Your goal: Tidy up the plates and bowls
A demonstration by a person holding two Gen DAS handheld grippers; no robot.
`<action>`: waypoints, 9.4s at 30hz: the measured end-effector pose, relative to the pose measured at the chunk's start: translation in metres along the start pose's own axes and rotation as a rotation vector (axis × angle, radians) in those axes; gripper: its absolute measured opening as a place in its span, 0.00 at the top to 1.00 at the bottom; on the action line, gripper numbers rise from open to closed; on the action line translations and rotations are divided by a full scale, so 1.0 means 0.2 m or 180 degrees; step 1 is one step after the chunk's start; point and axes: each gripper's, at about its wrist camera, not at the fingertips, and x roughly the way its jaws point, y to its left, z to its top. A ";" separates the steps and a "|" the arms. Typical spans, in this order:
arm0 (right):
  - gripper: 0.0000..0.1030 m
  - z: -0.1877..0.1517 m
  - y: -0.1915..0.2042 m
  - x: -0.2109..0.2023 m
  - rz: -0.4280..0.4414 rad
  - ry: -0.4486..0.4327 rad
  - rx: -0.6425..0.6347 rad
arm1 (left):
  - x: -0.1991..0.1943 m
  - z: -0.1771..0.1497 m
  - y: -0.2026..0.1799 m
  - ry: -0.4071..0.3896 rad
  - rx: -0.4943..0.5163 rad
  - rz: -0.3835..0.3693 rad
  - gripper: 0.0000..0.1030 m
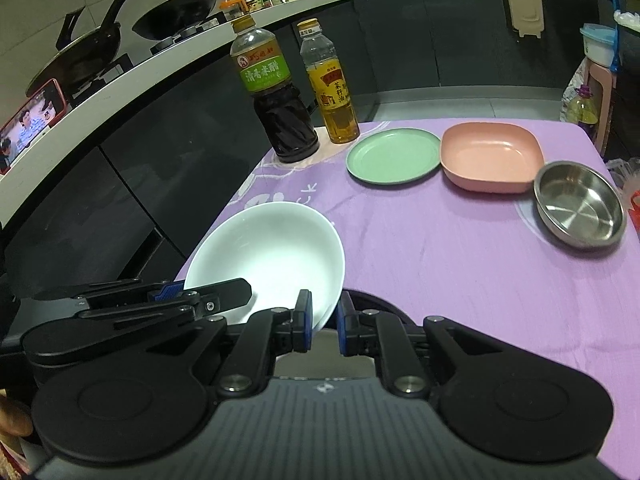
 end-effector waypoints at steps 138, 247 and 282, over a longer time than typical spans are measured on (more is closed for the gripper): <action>0.75 0.68 -0.51 0.74 -0.0146 -0.0073 0.0120 | 1.17 0.60 0.43 0.0378 -0.0914 0.0374 0.93; 0.89 0.38 -0.02 0.54 -0.0087 0.0084 -0.0105 | 0.37 0.22 0.54 0.0021 -0.0573 0.0691 0.83; 0.65 0.60 -0.78 0.34 -0.1160 -0.0466 0.0388 | 1.07 0.71 -0.24 0.0360 -0.0046 -0.0151 0.80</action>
